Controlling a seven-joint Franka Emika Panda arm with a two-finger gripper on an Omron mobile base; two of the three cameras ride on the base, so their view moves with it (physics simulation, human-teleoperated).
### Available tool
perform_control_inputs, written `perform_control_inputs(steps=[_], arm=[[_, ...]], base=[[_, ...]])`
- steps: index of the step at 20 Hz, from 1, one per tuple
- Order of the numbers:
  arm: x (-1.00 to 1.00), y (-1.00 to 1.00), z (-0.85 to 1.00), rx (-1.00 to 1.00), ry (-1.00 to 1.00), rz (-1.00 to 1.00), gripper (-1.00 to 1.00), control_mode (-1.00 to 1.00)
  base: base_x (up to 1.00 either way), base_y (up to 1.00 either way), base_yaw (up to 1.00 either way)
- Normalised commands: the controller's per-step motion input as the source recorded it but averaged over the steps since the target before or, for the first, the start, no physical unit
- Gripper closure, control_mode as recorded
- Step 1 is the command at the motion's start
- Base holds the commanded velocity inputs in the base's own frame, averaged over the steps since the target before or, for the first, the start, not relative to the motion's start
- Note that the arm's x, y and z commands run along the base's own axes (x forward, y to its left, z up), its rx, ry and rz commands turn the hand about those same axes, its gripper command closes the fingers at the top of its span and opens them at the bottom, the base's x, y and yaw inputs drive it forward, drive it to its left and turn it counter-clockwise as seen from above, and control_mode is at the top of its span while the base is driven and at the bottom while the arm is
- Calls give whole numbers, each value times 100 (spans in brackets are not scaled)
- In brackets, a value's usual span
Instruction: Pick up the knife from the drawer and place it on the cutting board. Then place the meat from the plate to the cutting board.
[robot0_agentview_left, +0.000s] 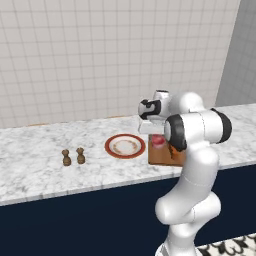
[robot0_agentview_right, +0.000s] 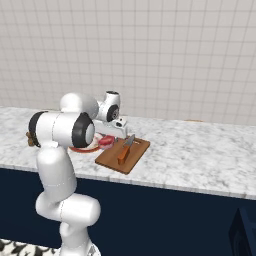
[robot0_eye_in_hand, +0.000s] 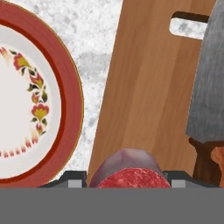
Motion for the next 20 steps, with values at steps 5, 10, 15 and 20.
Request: perform_control_inputs(steps=[5,10,15,20], arm=[[-2,-3,0,3,0,6,100,-100],[0,0,0,0,0,3,100,-100],[5,-18,-3,0,0,4,100,-100],[11,-14,-7,0,0,3,100,-100]], base=[[0,0,0],[0,0,0],[0,0,0],[0,0,0]])
